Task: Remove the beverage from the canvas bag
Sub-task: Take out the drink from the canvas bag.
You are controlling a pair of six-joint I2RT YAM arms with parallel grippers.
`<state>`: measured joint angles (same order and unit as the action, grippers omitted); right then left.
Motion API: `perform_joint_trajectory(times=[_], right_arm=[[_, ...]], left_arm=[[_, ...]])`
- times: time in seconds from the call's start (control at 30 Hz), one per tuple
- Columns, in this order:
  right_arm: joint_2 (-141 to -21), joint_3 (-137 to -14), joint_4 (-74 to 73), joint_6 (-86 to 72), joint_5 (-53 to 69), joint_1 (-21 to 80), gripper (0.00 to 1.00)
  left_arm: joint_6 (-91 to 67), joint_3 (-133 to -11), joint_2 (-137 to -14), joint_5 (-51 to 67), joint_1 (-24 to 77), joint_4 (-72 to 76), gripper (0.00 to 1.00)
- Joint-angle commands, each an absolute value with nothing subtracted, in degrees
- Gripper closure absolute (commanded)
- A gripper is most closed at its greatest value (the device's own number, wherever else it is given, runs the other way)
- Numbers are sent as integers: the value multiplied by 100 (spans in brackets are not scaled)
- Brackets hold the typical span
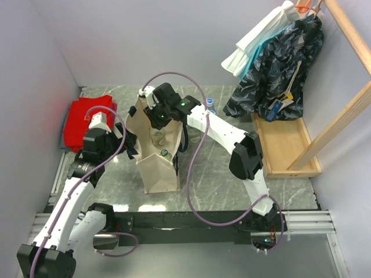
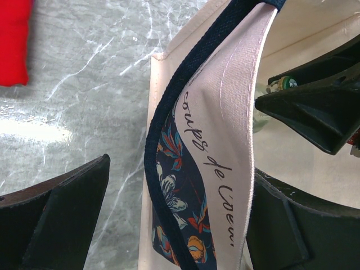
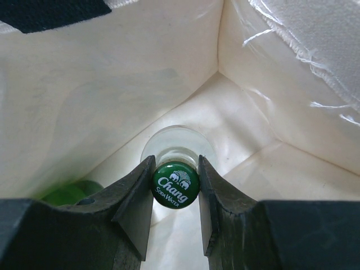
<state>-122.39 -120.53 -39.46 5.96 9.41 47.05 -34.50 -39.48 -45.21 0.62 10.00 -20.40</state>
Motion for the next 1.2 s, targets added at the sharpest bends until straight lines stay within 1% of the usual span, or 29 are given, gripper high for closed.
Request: perform_joint_trajectory(times=[0.0,0.5,0.57,0.87,1.17], right_arm=[[-11417,-12524,-3313,685,853,4781,100],[-11136,-12577,-3191,729,571,4852,100],[-11074,-12542,-3138,747,536,4852,100],[-10890,-12357,-2988,721,483,4852,100],[-10854,-12586,-3190,756,589,4860,100]], left_arm=[[-3313,-4148,-4500,18,1020,-2039,4],[-3305,-4148,-4456,18,1020,-2039,4],[-3313,-4157,-4447,-139,1020,-2048,4],[-3322,-4140,-4447,-123,1020,-2030,4],[-3313,-4148,-4430,-105,1020,-2039,4]])
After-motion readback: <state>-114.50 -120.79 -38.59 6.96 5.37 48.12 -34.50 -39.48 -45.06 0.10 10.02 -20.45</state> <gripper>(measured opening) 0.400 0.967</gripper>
